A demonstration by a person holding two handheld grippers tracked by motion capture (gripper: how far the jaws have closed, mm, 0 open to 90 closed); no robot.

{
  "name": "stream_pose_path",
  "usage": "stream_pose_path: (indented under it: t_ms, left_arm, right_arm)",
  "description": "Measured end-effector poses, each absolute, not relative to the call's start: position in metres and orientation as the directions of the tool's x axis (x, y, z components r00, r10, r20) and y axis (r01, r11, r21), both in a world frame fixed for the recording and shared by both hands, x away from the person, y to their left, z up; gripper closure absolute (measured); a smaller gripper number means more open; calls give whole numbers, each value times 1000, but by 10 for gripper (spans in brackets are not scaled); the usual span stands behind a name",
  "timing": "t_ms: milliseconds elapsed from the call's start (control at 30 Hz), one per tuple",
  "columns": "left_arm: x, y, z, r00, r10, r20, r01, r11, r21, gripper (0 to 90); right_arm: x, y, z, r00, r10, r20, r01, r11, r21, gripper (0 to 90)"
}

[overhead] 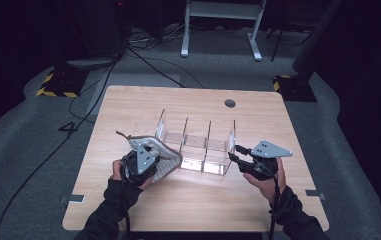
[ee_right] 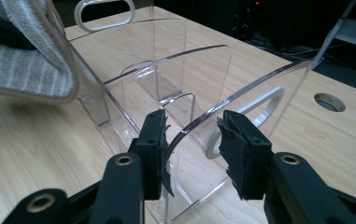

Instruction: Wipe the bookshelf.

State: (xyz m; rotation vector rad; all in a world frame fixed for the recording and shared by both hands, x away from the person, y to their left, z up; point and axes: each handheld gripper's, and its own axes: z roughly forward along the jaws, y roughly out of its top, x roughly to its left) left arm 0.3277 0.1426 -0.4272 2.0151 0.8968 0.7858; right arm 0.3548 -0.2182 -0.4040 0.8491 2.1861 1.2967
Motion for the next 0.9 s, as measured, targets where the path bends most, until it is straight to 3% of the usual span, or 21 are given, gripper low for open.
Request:
stream_pose_path:
  t_ms: [100,367,533,600,733,900]
  left_arm:
    - [322,124,-426,605,751,263,267,-503,822,645]
    - [325,78,-423,687,682,249,216,-519,827,644]
    - [322,54,-426,716,636,289,166,-557,814,640]
    - [322,53,-425,721,622,306,157,-577,802,640]
    - [321,64,-427,711,625,323,156,-588,793,640]
    - [322,102,-431,660,690,297,234,-565,791,639]
  right_arm:
    - [356,-219,-404,-708,703,-61,280,360,890,615]
    - [356,-220,-405,-713,700,-47,286,352,891,618]
    - [357,-221,-404,-718,695,-42,288,351,891,601]
    - [358,-222,-404,-747,664,-34,282,362,889,506]
    - [355,-223,-406,-788,613,-58,250,404,880,454]
    - [364,-224,-415,-819,573,-34,255,416,873,362]
